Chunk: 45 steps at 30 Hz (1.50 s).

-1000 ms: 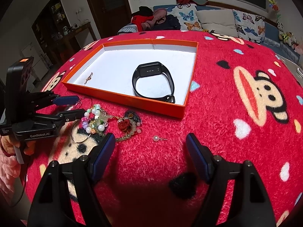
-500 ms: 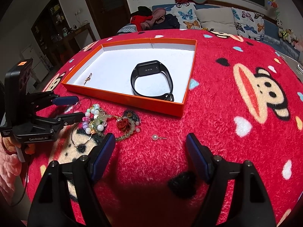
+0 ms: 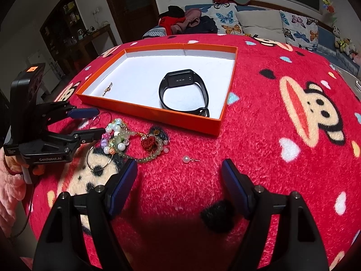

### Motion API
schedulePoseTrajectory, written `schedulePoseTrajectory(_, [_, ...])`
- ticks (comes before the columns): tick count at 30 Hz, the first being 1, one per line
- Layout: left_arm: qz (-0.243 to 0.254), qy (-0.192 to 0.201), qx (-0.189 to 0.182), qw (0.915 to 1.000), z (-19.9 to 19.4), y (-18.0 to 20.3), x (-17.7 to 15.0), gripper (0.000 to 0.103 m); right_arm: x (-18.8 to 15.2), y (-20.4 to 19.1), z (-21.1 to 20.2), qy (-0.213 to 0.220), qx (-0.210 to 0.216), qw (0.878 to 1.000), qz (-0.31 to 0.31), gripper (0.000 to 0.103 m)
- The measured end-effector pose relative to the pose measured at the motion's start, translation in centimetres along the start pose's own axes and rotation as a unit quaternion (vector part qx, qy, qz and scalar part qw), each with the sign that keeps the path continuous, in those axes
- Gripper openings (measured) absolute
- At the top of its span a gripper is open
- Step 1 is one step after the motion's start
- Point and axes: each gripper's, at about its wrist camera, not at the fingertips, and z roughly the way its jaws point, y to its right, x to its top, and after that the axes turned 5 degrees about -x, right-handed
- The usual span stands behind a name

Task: Organize jewelry
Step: 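Move the left tool back over the silver hoop earrings, then grasp the large silver hoop with the left tool while the right tool grasps the pearl earring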

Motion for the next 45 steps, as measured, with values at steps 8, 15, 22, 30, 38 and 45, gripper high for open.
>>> schedulePoseTrajectory(8, [-0.006,0.006,0.012,0.9999,-0.5,0.1,-0.3,0.052,0.3,-0.1,0.6,-0.009,-0.003,1.000,-0.011,0.061])
schedulePoseTrajectory(15, [-0.018,0.021,0.017,0.9995,-1.9,-0.4,-0.7,0.052,0.7,-0.4,1.5,-0.018,-0.002,1.000,-0.021,0.048])
schedulePoseTrajectory(22, [-0.029,0.035,0.015,0.9989,-3.2,-0.8,-0.8,0.052,1.1,-0.5,2.0,-0.015,0.009,0.999,-0.041,0.048])
schedulePoseTrajectory(30, [-0.031,0.040,0.018,0.9986,-3.5,-0.7,-0.9,0.052,0.4,-0.8,1.2,-0.037,0.033,0.997,-0.058,0.042])
schedulePoseTrajectory(38, [-0.029,0.041,0.018,0.9986,-3.7,-0.7,-1.0,0.052,0.1,-0.7,0.9,-0.033,0.020,0.998,-0.058,0.031])
schedulePoseTrajectory(45, [-0.029,0.044,0.020,0.9984,-4.0,-0.4,-1.0,0.052,0.9,-0.7,1.7,-0.028,0.004,0.997,-0.067,0.016])
